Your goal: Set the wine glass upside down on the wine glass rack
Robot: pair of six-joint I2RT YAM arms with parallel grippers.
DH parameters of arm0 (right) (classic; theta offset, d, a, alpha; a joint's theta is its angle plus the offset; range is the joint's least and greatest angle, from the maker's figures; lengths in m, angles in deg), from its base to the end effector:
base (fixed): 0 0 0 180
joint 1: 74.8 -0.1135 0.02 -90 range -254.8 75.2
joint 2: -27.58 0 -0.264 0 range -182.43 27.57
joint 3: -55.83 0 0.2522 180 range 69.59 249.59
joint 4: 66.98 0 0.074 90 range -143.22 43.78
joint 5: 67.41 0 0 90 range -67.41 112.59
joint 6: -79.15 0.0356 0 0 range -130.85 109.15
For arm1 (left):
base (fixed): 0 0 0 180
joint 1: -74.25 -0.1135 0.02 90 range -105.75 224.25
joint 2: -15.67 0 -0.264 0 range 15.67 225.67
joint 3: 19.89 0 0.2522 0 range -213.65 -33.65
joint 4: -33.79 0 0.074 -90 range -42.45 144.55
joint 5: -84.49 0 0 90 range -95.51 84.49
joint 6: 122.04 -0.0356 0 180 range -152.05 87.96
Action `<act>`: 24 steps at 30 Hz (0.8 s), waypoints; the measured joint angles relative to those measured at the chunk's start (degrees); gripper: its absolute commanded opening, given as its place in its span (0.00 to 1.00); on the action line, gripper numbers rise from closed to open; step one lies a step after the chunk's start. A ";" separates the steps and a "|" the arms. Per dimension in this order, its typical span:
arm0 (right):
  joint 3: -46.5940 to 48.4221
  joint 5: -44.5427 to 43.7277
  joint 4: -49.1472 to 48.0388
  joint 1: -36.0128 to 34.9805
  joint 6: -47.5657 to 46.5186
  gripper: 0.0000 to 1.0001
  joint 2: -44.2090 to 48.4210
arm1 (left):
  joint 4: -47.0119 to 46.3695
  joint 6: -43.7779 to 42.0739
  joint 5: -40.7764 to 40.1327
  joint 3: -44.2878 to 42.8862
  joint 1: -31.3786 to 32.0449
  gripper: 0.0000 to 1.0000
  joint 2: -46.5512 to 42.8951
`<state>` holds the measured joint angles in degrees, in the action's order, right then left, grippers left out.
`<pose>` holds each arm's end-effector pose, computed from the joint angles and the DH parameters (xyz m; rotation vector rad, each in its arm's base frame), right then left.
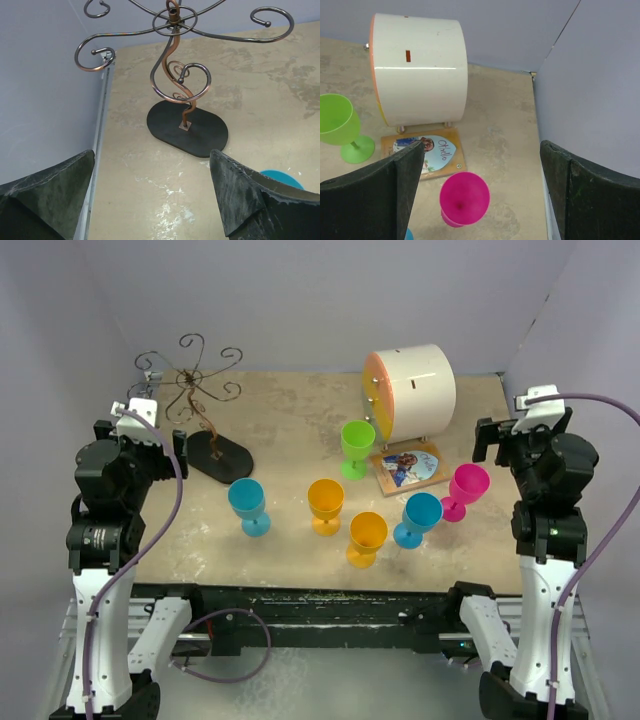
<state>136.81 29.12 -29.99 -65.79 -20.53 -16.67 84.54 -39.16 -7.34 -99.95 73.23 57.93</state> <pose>0.1413 -0.0183 0.4480 -0.0987 1.5746 -0.1660 0.1306 0.0035 0.4211 0.0729 1.7971 0.1303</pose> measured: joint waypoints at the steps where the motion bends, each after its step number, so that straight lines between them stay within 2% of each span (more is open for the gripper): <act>1: -0.09 0.26 -0.07 0.00 0.00 1.00 -0.13 | -0.11 0.02 0.48 0.13 0.00 0.99 -0.04; 19: -0.50 3.48 -2.73 -0.02 -0.39 1.00 -1.55 | -3.91 -0.09 5.88 1.55 0.00 0.99 -0.20; 24: -0.50 5.90 -2.64 -0.02 -3.21 1.00 -2.05 | -2.80 -0.15 5.97 -0.92 0.00 0.99 1.64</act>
<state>136.31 35.02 -32.64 -65.81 -23.74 -18.73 81.75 -39.31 -1.37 -100.87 73.23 59.57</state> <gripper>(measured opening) 0.998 0.992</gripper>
